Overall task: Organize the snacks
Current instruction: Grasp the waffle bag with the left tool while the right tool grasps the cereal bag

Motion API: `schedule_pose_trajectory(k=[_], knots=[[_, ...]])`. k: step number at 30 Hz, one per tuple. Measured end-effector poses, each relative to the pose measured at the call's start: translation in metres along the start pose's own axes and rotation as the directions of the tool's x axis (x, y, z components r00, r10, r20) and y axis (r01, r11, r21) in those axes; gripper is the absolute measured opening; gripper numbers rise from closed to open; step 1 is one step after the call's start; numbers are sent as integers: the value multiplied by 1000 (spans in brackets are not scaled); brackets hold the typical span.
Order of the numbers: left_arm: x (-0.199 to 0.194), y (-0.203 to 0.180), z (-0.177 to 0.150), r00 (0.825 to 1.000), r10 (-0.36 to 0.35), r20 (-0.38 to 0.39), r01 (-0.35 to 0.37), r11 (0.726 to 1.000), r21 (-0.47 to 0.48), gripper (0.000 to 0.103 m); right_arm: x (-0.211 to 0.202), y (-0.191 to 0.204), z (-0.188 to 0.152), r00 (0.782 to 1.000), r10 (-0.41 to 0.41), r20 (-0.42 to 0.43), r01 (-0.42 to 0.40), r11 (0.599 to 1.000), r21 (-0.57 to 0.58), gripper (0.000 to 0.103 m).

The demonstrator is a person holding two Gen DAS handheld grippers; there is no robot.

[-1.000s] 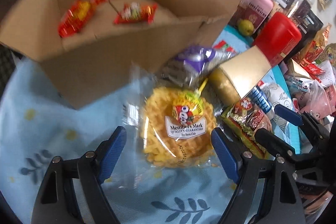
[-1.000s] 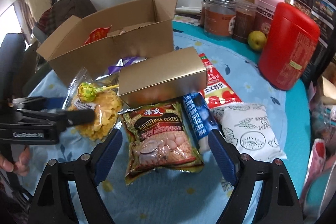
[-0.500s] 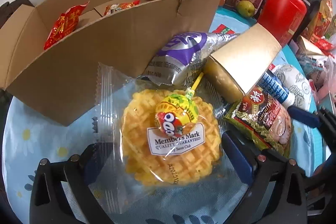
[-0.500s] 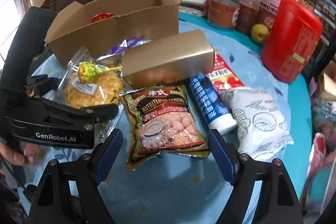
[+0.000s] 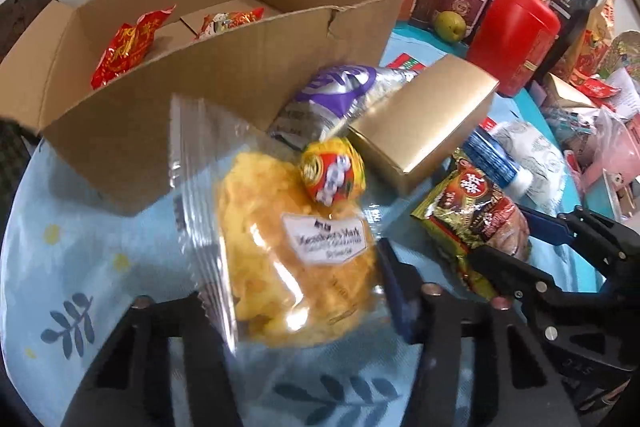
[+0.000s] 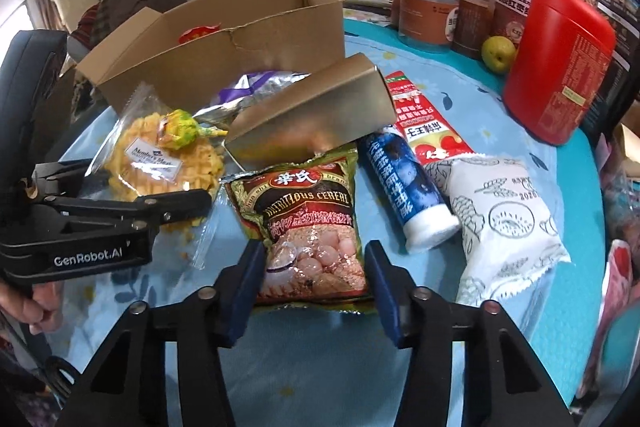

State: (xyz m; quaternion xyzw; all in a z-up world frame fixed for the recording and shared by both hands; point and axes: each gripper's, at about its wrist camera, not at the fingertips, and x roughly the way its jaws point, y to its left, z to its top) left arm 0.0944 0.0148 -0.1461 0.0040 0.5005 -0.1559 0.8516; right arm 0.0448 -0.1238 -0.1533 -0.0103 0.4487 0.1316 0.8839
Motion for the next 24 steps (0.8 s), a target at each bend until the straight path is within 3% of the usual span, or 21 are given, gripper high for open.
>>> schedule_pose_trajectory(k=[4, 11, 24], knots=[[-10, -1, -16, 999, -51, -18, 50, 999, -8, 43, -9, 5, -9, 1000, 13, -8, -13, 1000, 4, 45], [-31, -7, -38, 997, -72, -22, 72, 997, 12, 38, -26, 13, -28, 999, 34, -20, -33, 999, 19, 41], [-53, -23, -81, 988, -135, -77, 139, 989, 47, 38, -52, 26, -68, 996, 63, -60, -62, 998, 22, 40]])
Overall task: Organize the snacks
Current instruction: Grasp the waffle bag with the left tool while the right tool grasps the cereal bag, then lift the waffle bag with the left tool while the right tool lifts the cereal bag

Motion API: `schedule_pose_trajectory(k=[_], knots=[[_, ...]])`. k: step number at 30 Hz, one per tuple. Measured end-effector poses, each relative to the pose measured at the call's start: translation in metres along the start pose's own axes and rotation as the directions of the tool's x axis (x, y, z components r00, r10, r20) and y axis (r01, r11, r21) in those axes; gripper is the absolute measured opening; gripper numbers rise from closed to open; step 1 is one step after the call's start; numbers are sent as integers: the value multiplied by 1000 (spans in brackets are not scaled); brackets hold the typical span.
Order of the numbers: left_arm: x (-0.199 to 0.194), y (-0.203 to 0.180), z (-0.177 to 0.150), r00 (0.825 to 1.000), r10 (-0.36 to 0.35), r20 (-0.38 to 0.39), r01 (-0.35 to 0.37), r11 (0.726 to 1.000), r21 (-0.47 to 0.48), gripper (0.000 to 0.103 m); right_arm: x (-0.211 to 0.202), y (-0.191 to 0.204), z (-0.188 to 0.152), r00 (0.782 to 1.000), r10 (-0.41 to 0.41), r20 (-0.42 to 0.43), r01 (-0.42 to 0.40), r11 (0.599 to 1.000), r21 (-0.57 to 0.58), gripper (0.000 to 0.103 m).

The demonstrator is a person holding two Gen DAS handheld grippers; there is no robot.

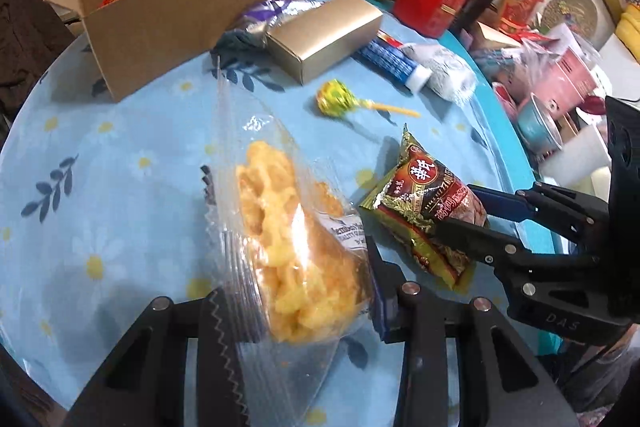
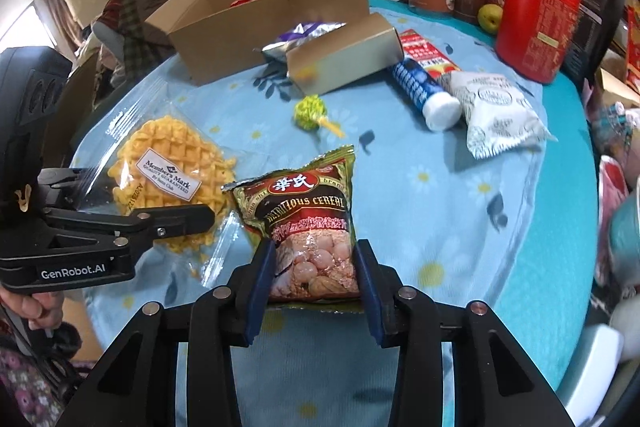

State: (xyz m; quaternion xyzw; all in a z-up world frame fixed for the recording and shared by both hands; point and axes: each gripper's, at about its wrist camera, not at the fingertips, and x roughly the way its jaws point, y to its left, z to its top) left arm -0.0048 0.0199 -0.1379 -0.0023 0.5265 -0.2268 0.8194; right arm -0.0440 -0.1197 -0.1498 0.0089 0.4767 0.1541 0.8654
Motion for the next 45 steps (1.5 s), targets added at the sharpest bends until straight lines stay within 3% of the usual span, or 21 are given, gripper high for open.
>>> schedule_pose_trajectory(k=[5, 10, 14, 19, 21, 27, 32, 34, 36, 38, 45], knots=[[2, 0, -8, 1000, -21, -3, 21, 1000, -9, 38, -3, 3, -6, 1000, 10, -13, -10, 1000, -3, 42], [7, 7, -6, 999, -47, -2, 47, 998, -39, 40, 6, 7, -4, 999, -3, -32, 2, 1000, -22, 62], [9, 4, -4, 999, -35, 9, 35, 999, -16, 44, 16, 11, -2, 998, 0, -59, -2, 999, -43, 68], [13, -5, -3, 999, 8, 38, -10, 999, 48, 49, 23, 17, -2, 998, -29, -59, 24, 996, -87, 68], [15, -9, -2, 999, 8, 45, -11, 998, 62, 56, 23, 18, -3, 998, -37, -50, 33, 995, -96, 68], [20, -14, 5, 999, 28, 35, -30, 997, 66, 68, 17, 13, -9, 999, -41, -23, 40, 997, -71, 54], [23, -18, 6, 998, 55, 43, -58, 996, 66, 68, 9, 1, -13, 999, -40, -9, 40, 999, -19, 51], [22, -16, 6, 997, 51, 56, -54, 997, 49, 63, 7, -2, -15, 999, -42, -2, 42, 999, -7, 50], [20, -14, 6, 998, 30, 62, -32, 999, 40, 44, 5, -3, -16, 999, -42, 4, 42, 999, -2, 47], [17, -12, 6, 998, 4, 68, -5, 1000, 22, 36, 5, -3, -16, 999, -42, 6, 42, 999, -3, 46], [0, -20, 1, 994, -4, 107, -2, 998, 58, 33, 4, 7, -11, 1000, -8, 24, 9, 999, -31, 43]])
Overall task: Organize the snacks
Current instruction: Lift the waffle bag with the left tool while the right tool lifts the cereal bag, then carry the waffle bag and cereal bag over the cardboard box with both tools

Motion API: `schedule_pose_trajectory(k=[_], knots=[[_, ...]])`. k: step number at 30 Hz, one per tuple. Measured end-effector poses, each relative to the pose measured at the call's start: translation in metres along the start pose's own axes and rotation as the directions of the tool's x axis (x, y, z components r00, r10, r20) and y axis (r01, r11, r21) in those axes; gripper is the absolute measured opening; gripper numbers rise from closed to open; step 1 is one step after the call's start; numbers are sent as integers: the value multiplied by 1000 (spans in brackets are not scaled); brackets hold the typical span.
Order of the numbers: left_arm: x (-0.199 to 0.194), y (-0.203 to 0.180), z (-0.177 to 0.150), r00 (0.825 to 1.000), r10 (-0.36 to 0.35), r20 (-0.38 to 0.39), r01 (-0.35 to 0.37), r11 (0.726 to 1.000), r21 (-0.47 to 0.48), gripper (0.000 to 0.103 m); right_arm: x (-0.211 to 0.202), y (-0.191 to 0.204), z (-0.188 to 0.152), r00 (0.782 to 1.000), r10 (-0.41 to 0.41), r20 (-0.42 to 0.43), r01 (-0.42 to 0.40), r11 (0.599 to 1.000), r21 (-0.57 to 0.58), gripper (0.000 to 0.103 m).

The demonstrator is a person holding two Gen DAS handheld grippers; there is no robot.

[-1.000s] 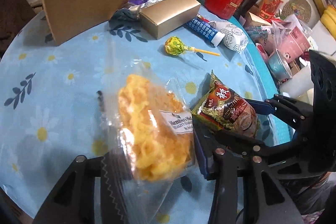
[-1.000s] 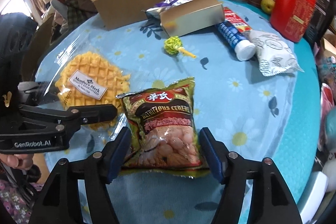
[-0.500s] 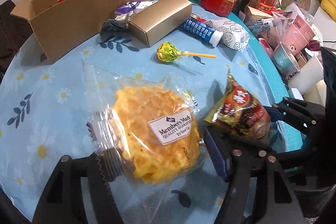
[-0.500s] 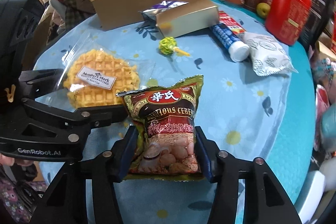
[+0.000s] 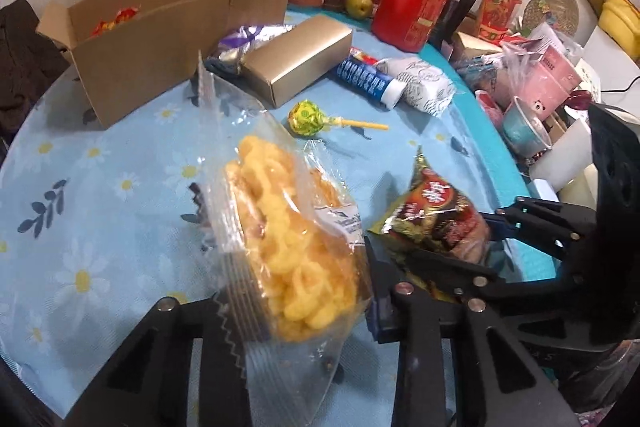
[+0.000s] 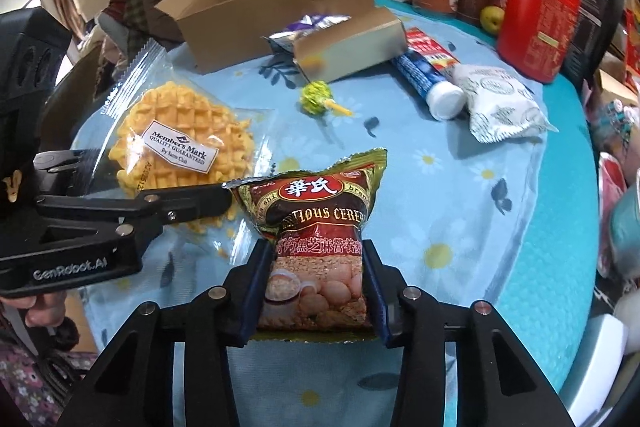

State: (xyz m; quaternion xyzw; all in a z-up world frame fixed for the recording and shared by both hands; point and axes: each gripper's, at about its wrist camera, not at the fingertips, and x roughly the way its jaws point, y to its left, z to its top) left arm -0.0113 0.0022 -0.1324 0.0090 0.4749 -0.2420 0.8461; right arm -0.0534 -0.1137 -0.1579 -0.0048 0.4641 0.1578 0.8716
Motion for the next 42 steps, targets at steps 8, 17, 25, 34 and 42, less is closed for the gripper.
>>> schedule_pose_trajectory(k=[8, 17, 25, 34, 42], knots=[[-30, 8, 9, 998, 9, 61, -8, 1000, -22, 33, -16, 16, 20, 997, 51, 58, -49, 998, -38, 43], [-71, 21, 32, 983, 53, 176, -47, 998, -39, 33, -37, 33, 58, 986, 90, 141, -74, 991, -115, 43], [-102, 32, 64, 955, 98, 279, -91, 995, -39, 33, -55, 49, 100, 971, 103, 215, -63, 981, -184, 43], [-119, 46, 105, 924, 120, 364, -116, 993, -32, 33, -66, 54, 156, 954, 114, 277, -47, 971, -236, 43], [-120, 75, 151, 903, 141, 406, -140, 990, -32, 33, -54, 52, 210, 941, 130, 311, -44, 962, -269, 43]])
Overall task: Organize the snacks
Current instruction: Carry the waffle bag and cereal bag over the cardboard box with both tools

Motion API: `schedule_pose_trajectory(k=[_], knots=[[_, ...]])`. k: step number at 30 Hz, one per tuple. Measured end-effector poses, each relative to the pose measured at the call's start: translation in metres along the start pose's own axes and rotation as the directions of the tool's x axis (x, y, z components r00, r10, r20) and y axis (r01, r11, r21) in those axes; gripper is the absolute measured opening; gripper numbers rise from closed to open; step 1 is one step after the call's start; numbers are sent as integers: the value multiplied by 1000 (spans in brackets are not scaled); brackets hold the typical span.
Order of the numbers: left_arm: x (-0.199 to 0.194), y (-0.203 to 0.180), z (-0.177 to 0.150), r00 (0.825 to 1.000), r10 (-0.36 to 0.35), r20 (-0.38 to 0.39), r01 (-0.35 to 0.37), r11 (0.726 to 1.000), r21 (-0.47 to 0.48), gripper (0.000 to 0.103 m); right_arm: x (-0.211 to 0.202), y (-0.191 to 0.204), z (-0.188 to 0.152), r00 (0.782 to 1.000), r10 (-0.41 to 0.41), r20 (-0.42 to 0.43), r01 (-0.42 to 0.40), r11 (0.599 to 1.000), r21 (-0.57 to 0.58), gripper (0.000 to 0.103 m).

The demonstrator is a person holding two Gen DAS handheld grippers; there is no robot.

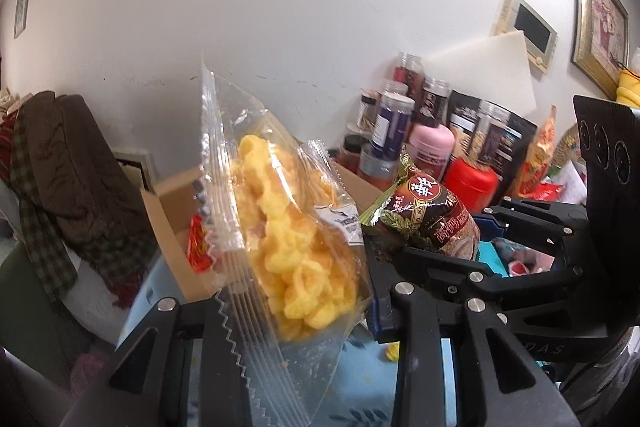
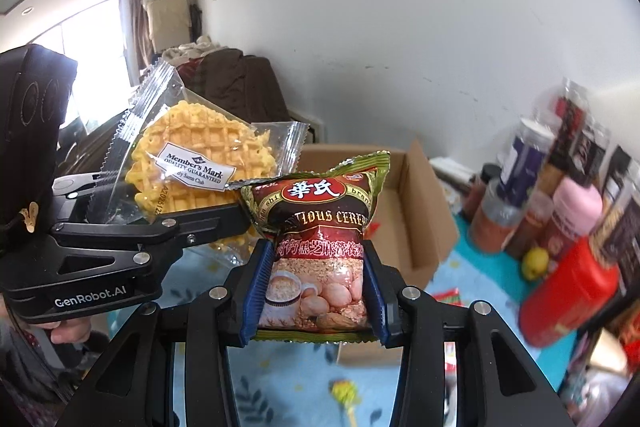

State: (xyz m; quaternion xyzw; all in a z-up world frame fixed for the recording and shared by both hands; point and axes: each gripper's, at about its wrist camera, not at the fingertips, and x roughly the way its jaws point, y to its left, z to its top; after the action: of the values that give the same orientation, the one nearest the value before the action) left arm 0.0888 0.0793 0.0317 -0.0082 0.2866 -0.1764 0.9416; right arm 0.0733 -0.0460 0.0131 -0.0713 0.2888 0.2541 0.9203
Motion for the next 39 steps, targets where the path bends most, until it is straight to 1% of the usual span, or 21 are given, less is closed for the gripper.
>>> schedule_pose_trajectory(k=[6, 13, 17, 23, 26, 31, 34, 37, 39], knots=[[29, 21, 24, 1000, 23, 3, -23, 999, 22, 33, 32, -13, 27, 1000, -3, 6, 3, 1000, -16, 43], [69, 43, 46, 1000, 26, -11, -26, 999, 29, 33, 74, -32, 51, 1000, -20, -2, 20, 1000, -24, 43], [92, 53, 54, 999, 22, -32, -21, 999, 34, 33, 96, -41, 61, 1000, -22, -19, 21, 999, -24, 40], [126, 68, 58, 996, 21, -91, -19, 1000, 24, 33, 129, -53, 66, 998, 5, -57, -6, 1000, -11, 39], [141, 74, 56, 992, 32, -122, -29, 999, 26, 33, 143, -55, 63, 997, 14, -80, -15, 1000, -4, 39], [164, 83, 49, 981, 49, -189, -45, 999, 22, 33, 164, -57, 60, 993, 11, -117, -11, 1000, 0, 39], [174, 86, 46, 974, 63, -216, -58, 998, 26, 33, 174, -59, 58, 990, 12, -143, -12, 1000, 2, 39], [182, 89, 43, 965, 68, -255, -64, 998, 21, 33, 183, -59, 55, 985, 18, -171, -18, 1000, 2, 39], [187, 92, 41, 955, 69, -288, -68, 998, 11, 33, 187, -60, 54, 981, 29, -189, -27, 1000, 10, 39]])
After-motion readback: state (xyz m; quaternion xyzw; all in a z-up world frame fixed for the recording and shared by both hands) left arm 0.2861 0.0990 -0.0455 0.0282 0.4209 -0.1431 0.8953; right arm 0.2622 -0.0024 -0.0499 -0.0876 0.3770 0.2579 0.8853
